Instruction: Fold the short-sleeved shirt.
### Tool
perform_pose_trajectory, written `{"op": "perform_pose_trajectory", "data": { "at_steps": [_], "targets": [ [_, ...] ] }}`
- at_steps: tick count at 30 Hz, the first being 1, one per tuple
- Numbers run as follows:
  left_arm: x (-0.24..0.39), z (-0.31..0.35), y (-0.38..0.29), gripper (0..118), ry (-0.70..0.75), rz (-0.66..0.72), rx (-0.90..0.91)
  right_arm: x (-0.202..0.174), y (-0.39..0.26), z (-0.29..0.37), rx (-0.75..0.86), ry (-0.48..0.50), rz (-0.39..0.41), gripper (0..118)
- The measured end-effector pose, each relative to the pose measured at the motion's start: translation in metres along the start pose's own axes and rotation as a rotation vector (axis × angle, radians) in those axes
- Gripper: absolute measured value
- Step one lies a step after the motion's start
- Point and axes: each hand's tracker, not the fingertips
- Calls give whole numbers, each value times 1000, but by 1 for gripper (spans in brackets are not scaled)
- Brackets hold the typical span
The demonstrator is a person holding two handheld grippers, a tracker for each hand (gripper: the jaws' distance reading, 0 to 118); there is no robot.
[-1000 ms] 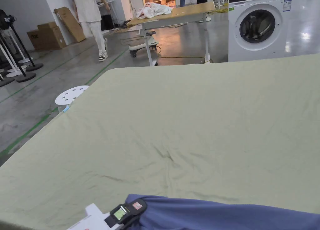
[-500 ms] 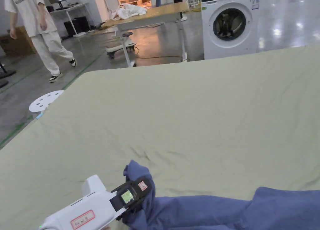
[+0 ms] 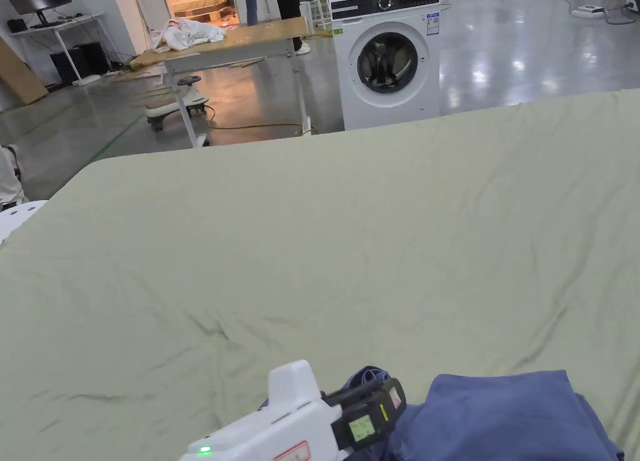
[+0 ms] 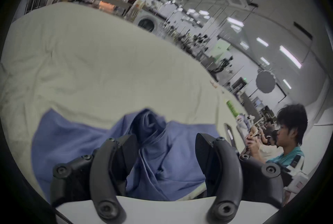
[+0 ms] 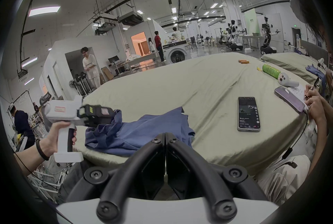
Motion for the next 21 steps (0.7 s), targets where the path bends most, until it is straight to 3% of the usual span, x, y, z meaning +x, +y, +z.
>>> {"op": "perform_pose_trajectory", "data": {
  "at_steps": [3,5,6,12,17,21],
  "targets": [
    [-2,24,4,62,-15,-5,18,0,0,-2,2,28,-31,0],
    [-11,25,0,21,-10,39,21,3,-1,-5,2,46,-50,0],
    [-16,24,-3,6,-5,68,21,2,-2,-6,2,50,-56,0],
    [-53,-25,-32,2,-48,329,-136,-1,-6,-6,-5,56,-55,0],
    [-29,-60,-57,1,-56,139,-256,1,-9,-6,-13,43,-58,0],
    [-26,-50,-49,2,-55,198,-223,3,-11,-8,-21,40,-64,0]
  ]
}}
